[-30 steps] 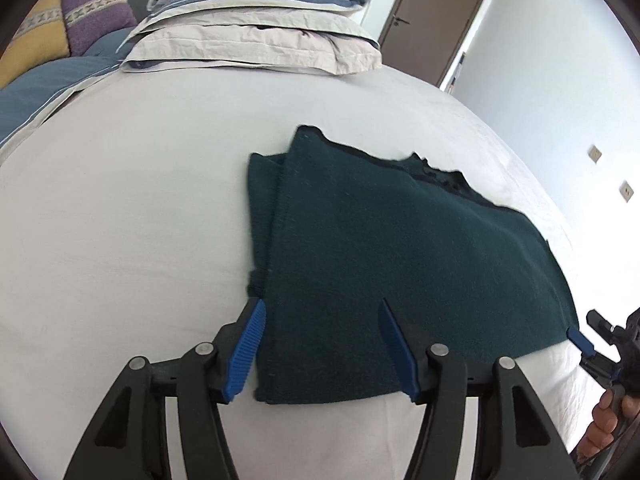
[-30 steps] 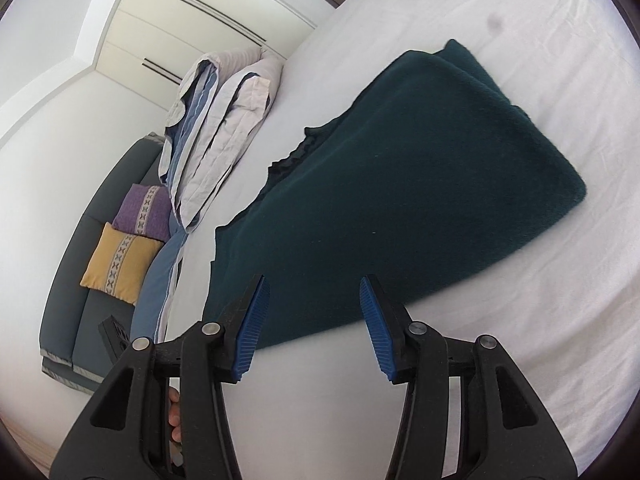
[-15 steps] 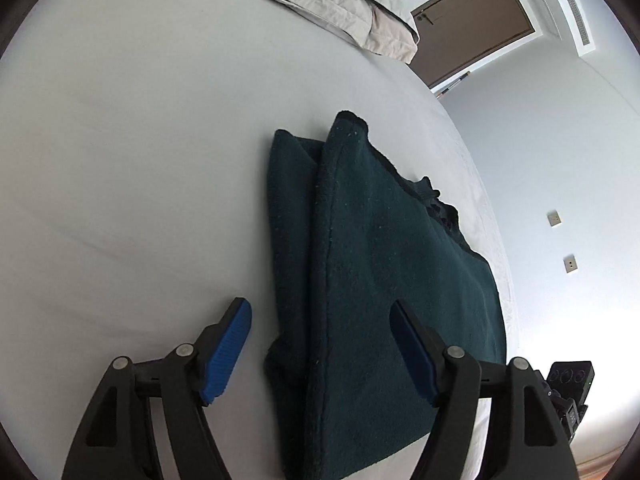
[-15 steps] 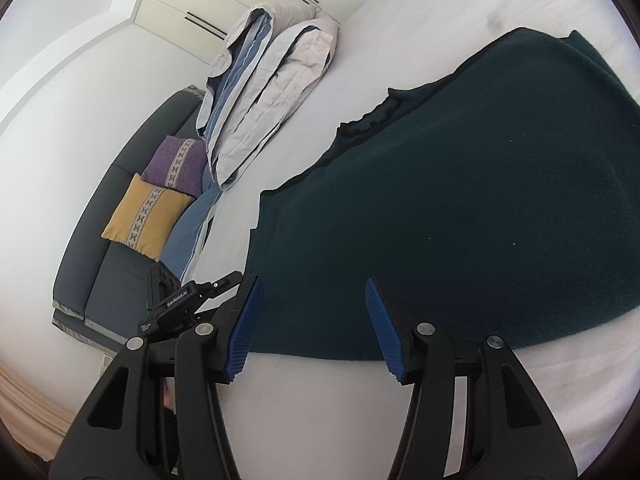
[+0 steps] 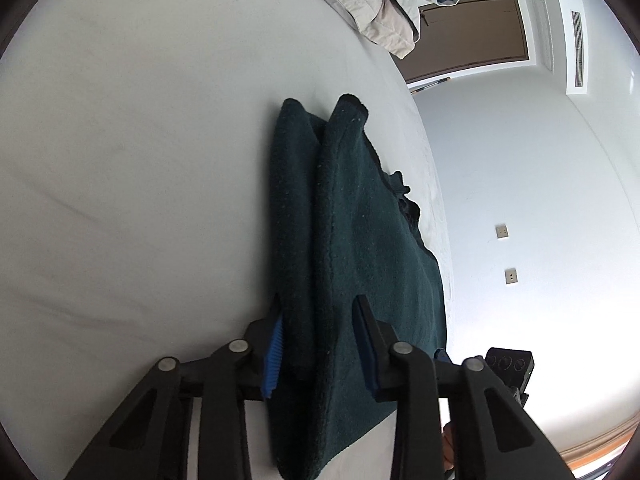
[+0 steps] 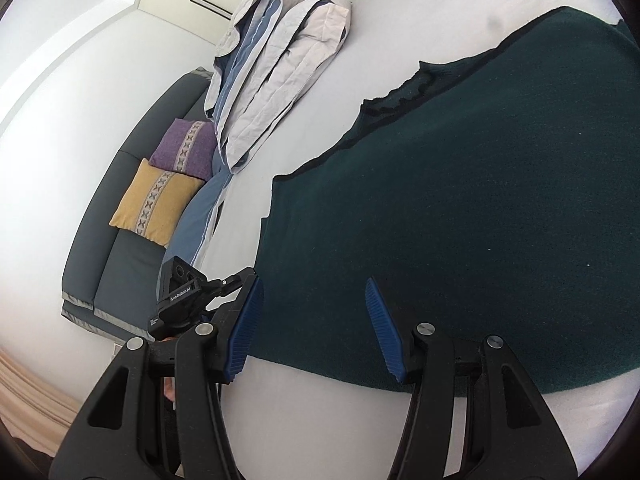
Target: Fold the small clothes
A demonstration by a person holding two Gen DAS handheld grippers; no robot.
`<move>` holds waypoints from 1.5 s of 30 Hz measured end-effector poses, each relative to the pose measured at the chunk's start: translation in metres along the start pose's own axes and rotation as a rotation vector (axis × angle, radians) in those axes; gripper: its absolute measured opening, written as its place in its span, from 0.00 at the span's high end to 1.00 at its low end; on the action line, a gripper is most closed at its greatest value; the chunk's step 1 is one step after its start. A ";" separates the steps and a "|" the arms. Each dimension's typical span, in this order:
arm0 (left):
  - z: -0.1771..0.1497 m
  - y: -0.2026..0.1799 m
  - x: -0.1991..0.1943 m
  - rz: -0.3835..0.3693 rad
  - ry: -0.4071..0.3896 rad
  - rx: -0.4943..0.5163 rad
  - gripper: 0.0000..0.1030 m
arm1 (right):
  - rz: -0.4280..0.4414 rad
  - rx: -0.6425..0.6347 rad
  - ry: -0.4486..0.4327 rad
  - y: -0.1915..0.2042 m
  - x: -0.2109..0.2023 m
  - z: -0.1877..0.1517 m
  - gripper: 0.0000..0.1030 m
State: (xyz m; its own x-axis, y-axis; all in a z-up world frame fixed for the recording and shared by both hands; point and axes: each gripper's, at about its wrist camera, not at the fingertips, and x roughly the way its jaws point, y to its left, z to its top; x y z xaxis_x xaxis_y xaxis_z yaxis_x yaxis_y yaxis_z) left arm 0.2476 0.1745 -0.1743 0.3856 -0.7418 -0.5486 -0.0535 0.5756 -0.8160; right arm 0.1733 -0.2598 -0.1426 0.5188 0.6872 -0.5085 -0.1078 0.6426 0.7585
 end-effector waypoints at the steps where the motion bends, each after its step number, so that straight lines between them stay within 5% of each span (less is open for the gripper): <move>1: -0.001 -0.001 0.000 0.009 0.003 0.011 0.75 | 0.001 -0.005 0.007 0.002 0.004 0.002 0.49; 13: -0.003 -0.039 -0.011 0.115 -0.035 0.169 0.86 | -0.072 -0.029 0.163 0.001 0.096 0.037 0.50; 20: -0.007 -0.115 0.004 0.126 -0.030 0.303 0.87 | 0.114 0.110 0.082 -0.031 0.065 0.054 0.50; 27: -0.033 -0.203 0.088 0.088 0.049 0.436 0.87 | 0.252 0.306 0.081 -0.093 0.031 0.082 0.50; 33: -0.055 -0.193 0.157 0.034 0.138 0.383 0.85 | 0.389 0.430 0.075 -0.128 0.033 0.097 0.50; 37: -0.072 -0.182 0.154 -0.021 0.157 0.375 0.64 | 0.344 0.389 0.107 -0.123 0.040 0.105 0.50; 41: -0.084 -0.181 0.121 -0.095 0.103 0.388 0.61 | 0.272 0.360 0.136 -0.115 0.048 0.111 0.50; 45: -0.090 -0.166 0.083 -0.082 0.031 0.417 0.61 | 0.167 0.316 0.176 -0.101 0.058 0.116 0.51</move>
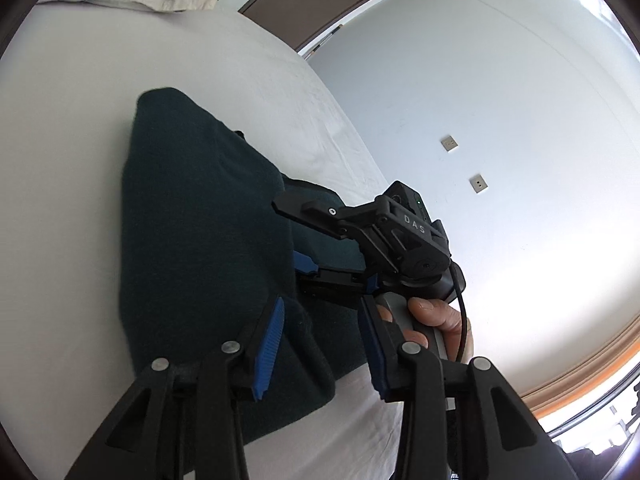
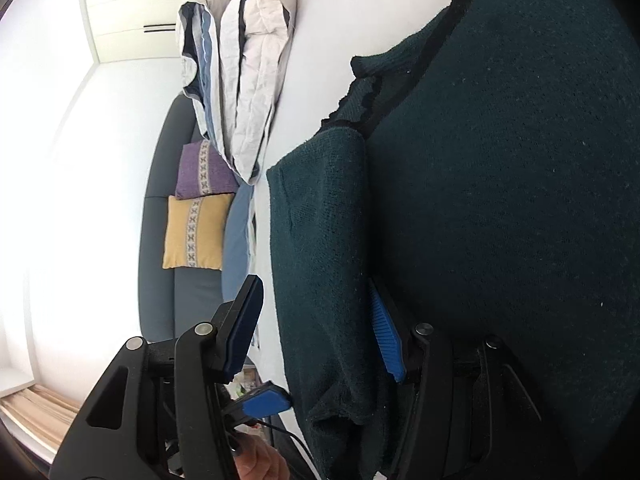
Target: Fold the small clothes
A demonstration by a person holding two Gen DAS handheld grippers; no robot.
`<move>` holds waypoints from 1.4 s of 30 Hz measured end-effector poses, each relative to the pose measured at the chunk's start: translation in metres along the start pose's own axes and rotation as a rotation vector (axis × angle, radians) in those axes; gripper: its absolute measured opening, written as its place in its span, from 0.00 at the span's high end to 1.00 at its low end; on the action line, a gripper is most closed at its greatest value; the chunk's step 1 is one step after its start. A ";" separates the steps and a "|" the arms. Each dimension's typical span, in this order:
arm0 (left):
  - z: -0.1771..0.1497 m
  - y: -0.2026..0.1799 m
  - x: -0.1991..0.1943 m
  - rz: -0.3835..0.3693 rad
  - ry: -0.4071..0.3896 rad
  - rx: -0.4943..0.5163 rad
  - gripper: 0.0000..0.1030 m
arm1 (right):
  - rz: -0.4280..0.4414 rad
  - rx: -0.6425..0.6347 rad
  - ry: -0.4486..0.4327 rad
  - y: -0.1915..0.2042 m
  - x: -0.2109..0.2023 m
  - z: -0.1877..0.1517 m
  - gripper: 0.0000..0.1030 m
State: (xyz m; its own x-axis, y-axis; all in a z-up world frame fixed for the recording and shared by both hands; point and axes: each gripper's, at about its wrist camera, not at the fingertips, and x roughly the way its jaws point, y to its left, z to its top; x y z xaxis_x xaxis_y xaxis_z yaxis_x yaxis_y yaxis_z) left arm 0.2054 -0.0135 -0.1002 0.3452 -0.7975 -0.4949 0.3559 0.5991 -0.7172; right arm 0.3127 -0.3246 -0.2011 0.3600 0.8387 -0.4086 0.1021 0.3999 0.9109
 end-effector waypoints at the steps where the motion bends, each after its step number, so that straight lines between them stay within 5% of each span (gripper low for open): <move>1: -0.003 0.004 -0.005 0.011 -0.001 -0.006 0.61 | -0.036 -0.018 0.006 0.004 0.003 -0.001 0.52; 3: -0.007 0.012 -0.011 0.027 -0.001 -0.024 0.61 | -0.115 -0.073 0.030 0.012 0.009 -0.009 0.59; 6: -0.009 0.020 -0.018 0.043 -0.013 -0.040 0.61 | -0.232 -0.133 0.062 0.020 0.021 -0.014 0.85; 8: -0.008 0.017 -0.021 0.057 -0.023 -0.030 0.61 | -0.278 -0.179 0.064 0.028 0.018 -0.015 0.89; 13: -0.001 0.004 -0.024 0.096 -0.061 0.018 0.44 | -0.363 -0.276 0.047 0.049 -0.015 -0.007 0.90; 20: 0.015 -0.020 0.002 0.116 -0.049 0.083 0.41 | -0.473 -0.303 -0.019 0.045 -0.089 0.019 0.90; 27: 0.034 -0.046 0.065 0.161 0.000 0.162 0.41 | -0.543 -0.232 -0.079 -0.001 -0.165 0.030 0.90; 33: 0.025 -0.050 0.113 0.258 0.052 0.208 0.41 | -0.514 -0.185 -0.098 -0.040 -0.187 0.037 0.90; 39: 0.015 -0.053 0.114 0.305 0.050 0.255 0.40 | -0.461 -0.157 -0.136 -0.068 -0.182 0.026 0.89; 42: 0.013 -0.051 0.112 0.310 0.052 0.263 0.38 | -0.450 -0.120 -0.150 -0.061 -0.189 0.008 0.81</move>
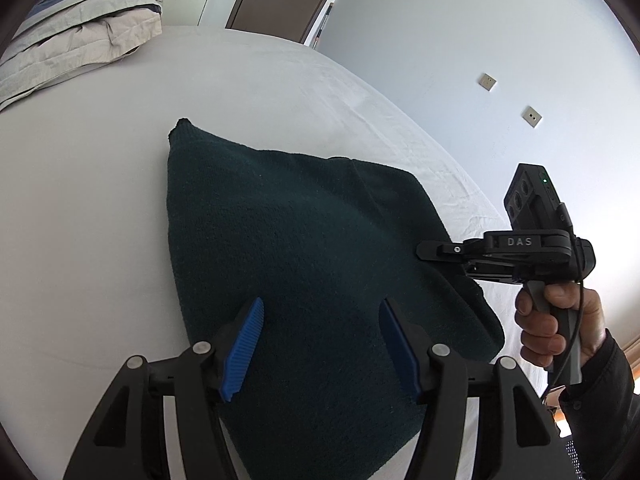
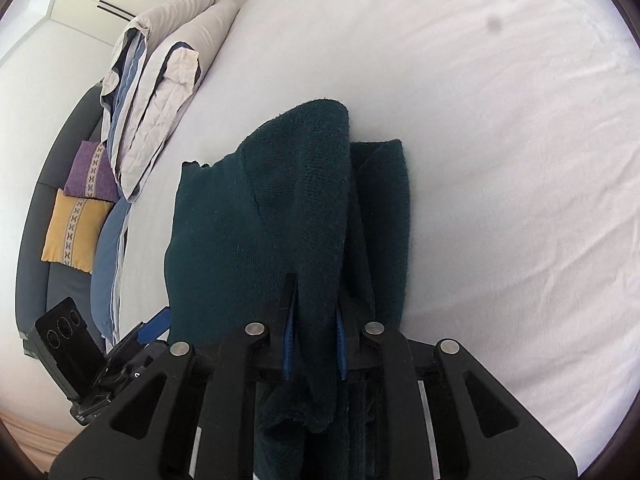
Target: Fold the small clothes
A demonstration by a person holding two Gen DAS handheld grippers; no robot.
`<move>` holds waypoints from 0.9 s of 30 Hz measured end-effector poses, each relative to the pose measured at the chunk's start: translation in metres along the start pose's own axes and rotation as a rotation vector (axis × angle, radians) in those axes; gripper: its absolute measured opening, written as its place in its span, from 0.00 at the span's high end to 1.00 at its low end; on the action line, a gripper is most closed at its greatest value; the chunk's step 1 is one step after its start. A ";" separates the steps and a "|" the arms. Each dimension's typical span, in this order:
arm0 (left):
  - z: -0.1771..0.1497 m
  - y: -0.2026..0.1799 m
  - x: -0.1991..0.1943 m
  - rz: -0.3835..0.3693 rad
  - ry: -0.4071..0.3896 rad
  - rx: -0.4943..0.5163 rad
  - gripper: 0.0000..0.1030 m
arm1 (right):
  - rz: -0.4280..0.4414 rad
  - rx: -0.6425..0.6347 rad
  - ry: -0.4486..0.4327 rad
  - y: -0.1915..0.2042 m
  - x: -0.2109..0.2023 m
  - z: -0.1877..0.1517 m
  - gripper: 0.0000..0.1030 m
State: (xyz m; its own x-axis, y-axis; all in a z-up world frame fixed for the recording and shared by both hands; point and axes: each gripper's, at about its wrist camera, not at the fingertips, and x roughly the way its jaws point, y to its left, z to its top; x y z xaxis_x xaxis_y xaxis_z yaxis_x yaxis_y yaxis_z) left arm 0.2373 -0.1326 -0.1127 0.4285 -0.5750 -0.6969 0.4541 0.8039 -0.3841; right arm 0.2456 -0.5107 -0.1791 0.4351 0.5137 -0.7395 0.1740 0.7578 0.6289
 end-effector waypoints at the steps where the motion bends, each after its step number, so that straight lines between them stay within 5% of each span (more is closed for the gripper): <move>1: 0.000 -0.001 0.001 0.002 0.001 0.001 0.38 | 0.017 0.020 0.011 0.000 -0.004 -0.006 0.79; 3: -0.001 -0.001 0.001 0.006 0.001 0.006 0.38 | 0.052 0.021 0.010 0.006 -0.013 -0.021 0.62; 5: -0.001 -0.002 0.001 0.011 0.003 0.014 0.37 | 0.062 0.001 -0.004 0.012 -0.019 -0.036 0.58; 9: 0.000 -0.005 0.001 0.021 0.012 0.024 0.37 | -0.017 0.001 0.017 0.005 -0.021 -0.058 0.87; 27: -0.019 -0.023 0.001 0.053 0.017 0.112 0.34 | 0.090 0.174 -0.114 -0.039 -0.053 -0.119 0.94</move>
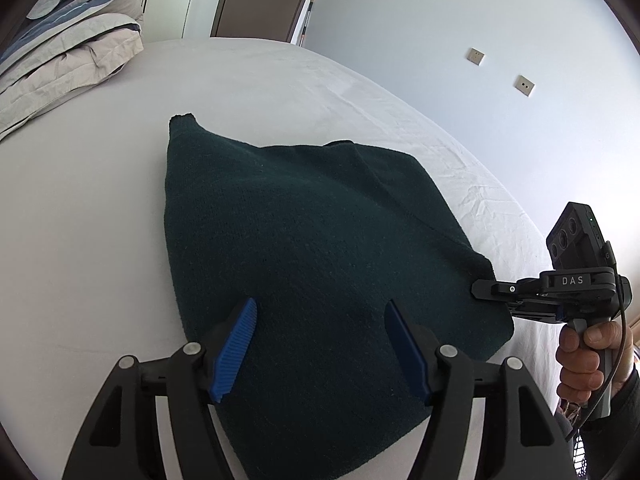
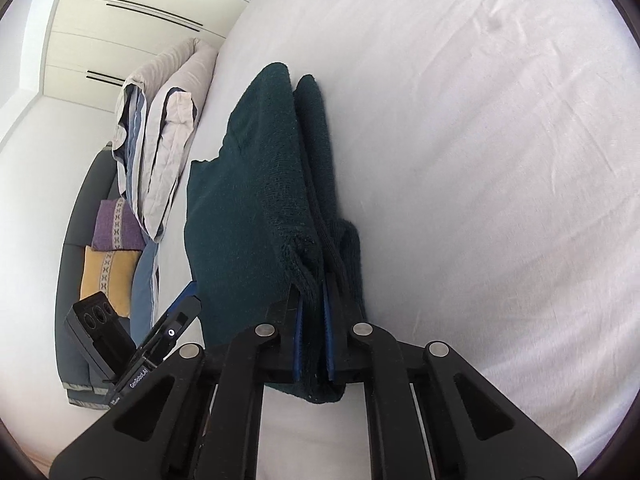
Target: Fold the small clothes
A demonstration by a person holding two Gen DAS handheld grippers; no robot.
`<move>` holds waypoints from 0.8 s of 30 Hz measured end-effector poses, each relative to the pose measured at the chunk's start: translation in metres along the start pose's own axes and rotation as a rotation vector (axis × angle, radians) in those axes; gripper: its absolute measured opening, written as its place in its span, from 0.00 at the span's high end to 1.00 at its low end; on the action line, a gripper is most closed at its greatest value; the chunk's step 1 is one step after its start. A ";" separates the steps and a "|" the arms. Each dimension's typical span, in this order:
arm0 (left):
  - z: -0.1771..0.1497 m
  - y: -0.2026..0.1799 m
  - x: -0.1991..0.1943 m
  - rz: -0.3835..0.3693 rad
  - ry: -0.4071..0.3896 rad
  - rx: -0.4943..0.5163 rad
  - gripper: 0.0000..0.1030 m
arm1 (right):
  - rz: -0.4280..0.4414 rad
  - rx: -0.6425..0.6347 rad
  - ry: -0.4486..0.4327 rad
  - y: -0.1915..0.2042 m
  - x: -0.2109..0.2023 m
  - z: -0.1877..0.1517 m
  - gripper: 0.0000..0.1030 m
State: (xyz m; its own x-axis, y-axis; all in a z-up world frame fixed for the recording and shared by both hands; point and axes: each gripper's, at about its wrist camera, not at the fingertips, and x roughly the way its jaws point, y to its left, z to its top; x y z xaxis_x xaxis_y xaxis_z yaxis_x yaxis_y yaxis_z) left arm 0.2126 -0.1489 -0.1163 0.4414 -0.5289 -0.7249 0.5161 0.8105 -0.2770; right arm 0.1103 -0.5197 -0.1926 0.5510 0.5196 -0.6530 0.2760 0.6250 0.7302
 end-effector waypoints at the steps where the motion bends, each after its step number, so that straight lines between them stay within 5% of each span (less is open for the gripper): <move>1: 0.000 0.000 0.003 0.007 0.005 0.003 0.34 | -0.006 0.005 0.008 -0.003 0.003 0.001 0.94; 11: 0.002 -0.001 0.003 0.026 0.013 -0.009 0.32 | -0.107 -0.135 0.071 0.014 0.010 0.016 0.93; 14: 0.009 0.004 -0.012 0.006 -0.020 -0.046 0.32 | -0.174 -0.154 0.005 0.031 -0.014 0.013 0.80; 18: 0.030 0.008 -0.013 0.031 -0.051 -0.034 0.34 | -0.040 -0.200 -0.122 0.063 -0.047 0.020 0.79; 24: 0.069 0.026 0.021 0.094 -0.041 -0.054 0.41 | 0.043 -0.261 -0.029 0.116 0.019 0.062 0.79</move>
State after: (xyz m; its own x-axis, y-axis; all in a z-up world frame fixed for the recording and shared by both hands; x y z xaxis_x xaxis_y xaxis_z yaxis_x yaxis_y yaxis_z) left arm 0.2863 -0.1560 -0.0949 0.5164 -0.4589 -0.7231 0.4310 0.8689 -0.2436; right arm 0.2022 -0.4734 -0.1078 0.5813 0.5346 -0.6135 0.0410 0.7337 0.6782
